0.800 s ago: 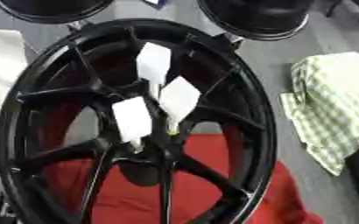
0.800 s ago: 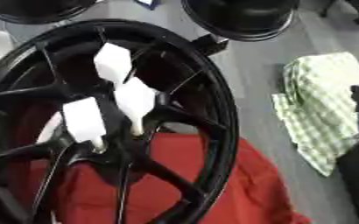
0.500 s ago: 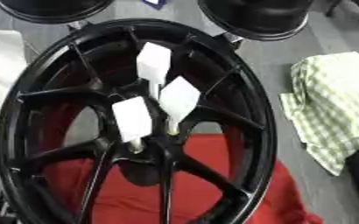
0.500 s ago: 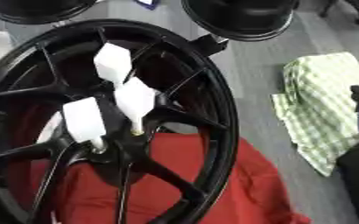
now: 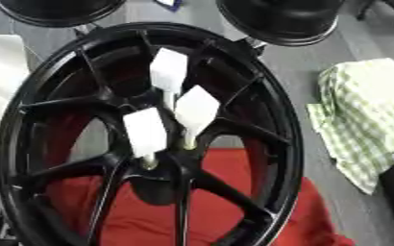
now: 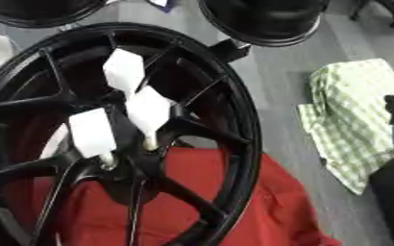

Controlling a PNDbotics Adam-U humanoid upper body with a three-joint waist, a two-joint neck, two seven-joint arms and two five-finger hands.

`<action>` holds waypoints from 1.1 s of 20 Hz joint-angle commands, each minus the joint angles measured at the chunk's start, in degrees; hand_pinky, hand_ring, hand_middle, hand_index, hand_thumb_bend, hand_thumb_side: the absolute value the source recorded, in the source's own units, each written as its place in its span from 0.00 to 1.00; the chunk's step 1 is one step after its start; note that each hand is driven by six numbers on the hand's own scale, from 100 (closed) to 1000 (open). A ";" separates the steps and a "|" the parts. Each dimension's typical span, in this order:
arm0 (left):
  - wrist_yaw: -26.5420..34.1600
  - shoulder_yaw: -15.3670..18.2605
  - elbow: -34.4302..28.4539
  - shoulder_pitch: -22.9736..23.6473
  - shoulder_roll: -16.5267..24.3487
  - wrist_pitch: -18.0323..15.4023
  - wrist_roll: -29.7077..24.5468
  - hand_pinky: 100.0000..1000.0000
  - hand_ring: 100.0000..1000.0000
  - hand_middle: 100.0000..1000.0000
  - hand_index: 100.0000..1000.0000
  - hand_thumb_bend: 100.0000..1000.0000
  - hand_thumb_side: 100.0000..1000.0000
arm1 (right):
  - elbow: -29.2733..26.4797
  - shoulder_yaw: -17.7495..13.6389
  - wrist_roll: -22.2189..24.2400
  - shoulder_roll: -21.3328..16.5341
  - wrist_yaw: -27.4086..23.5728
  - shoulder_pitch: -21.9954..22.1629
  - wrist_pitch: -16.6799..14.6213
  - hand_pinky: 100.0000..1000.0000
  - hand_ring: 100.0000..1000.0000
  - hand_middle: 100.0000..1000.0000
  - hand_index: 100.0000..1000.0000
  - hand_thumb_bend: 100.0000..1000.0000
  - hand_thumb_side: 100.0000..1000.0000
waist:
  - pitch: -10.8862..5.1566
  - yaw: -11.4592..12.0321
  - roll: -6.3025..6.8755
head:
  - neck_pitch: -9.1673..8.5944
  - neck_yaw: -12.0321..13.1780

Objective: Pull the pin out of the wheel hub.

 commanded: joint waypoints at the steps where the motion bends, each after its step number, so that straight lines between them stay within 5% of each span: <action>1: 0.02 0.43 -1.10 -0.26 0.82 -0.15 -0.12 0.71 0.48 0.51 0.63 0.00 0.73 | -1.07 -0.39 0.08 -0.93 -0.01 0.11 -0.16 0.82 0.73 0.48 0.66 0.08 0.15 | -1.05 -0.09 0.05 | -0.79 0.15; 16: 0.02 0.38 -1.10 -0.30 0.83 -0.23 -0.18 0.71 0.48 0.51 0.63 0.00 0.73 | -1.07 -0.49 0.00 -1.63 0.07 0.18 -0.55 0.82 0.74 0.48 0.66 0.08 0.15 | -1.01 -0.07 0.01 | -2.21 -1.94; 22: -0.07 0.25 -1.10 -0.20 1.21 -0.16 -0.32 0.71 0.48 0.51 0.63 0.00 0.73 | -1.07 -1.21 1.45 -12.50 4.25 0.81 -4.74 0.82 0.76 0.52 0.68 0.10 0.11 | -1.26 0.14 -0.40 | -1.88 -2.74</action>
